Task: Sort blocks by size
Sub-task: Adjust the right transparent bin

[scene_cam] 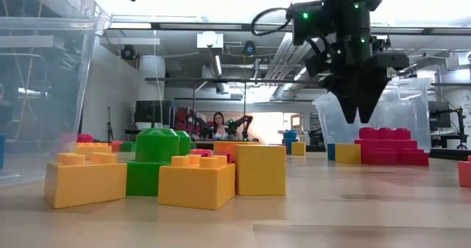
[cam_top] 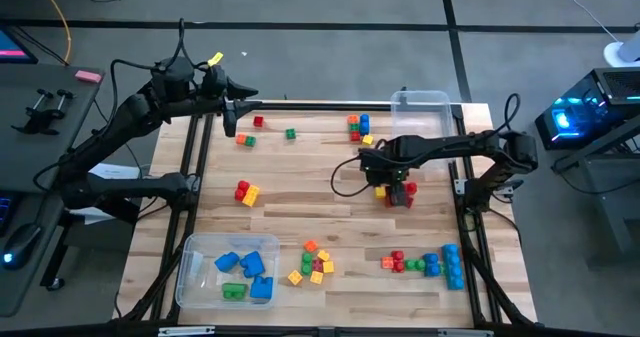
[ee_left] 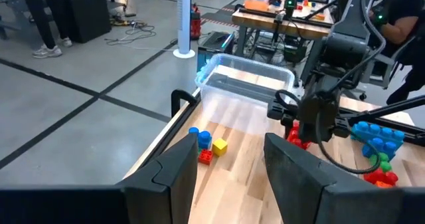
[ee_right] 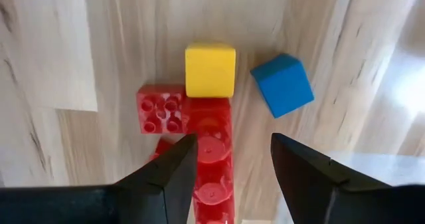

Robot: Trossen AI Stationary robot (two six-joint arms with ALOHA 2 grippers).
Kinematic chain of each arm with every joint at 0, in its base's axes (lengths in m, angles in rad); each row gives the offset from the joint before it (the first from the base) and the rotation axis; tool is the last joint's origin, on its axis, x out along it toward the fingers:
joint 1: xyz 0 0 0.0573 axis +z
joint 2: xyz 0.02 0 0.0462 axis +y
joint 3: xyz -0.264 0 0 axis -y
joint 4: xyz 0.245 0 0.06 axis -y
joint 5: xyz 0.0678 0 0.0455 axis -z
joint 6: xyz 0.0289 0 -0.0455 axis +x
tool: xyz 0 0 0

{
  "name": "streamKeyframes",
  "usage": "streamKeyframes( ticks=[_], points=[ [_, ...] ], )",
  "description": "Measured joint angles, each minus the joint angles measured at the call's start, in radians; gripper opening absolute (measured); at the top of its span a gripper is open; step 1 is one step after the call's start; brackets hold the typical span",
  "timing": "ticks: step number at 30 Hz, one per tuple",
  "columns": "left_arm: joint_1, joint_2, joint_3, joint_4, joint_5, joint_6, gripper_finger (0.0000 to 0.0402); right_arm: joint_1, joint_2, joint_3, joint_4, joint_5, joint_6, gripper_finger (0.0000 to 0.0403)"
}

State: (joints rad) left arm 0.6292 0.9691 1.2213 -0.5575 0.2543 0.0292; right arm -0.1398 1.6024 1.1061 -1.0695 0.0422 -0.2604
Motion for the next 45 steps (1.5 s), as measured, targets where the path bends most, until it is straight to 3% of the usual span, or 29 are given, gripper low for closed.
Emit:
streamKeyframes(
  ticks=[16,21,25,30,32,40,45],
  points=[
    [0.0,0.0,0.0,-0.046,0.0,0.005,0.0161,0.116,-0.004,0.061,-0.14,-0.075,0.022,0.019],
    [0.0,0.0,0.0,-0.045,0.0,0.011,0.0161,0.112,-0.009,0.061,-0.133,-0.036,0.038,0.019],
    [0.0,0.0,0.0,-0.045,0.0,0.018,0.0161,0.071,-0.009,0.061,-0.126,0.064,0.024,0.019],
    [0.0,0.0,0.0,-0.045,0.0,0.017,0.0161,0.002,-0.009,0.099,-0.108,0.086,0.055,0.019],
    [0.0,0.0,0.0,-0.047,0.0,0.017,0.0161,-0.016,-0.012,0.128,-0.095,0.053,0.059,0.019],
    [0.0,0.0,0.0,-0.049,0.0,0.018,0.0161,-0.122,-0.057,0.207,0.039,-0.246,0.149,0.019],
    [0.0,0.0,0.0,-0.06,0.0,0.017,0.0161,-0.17,-0.109,0.216,-0.026,-0.252,0.216,0.019]
  ],
)
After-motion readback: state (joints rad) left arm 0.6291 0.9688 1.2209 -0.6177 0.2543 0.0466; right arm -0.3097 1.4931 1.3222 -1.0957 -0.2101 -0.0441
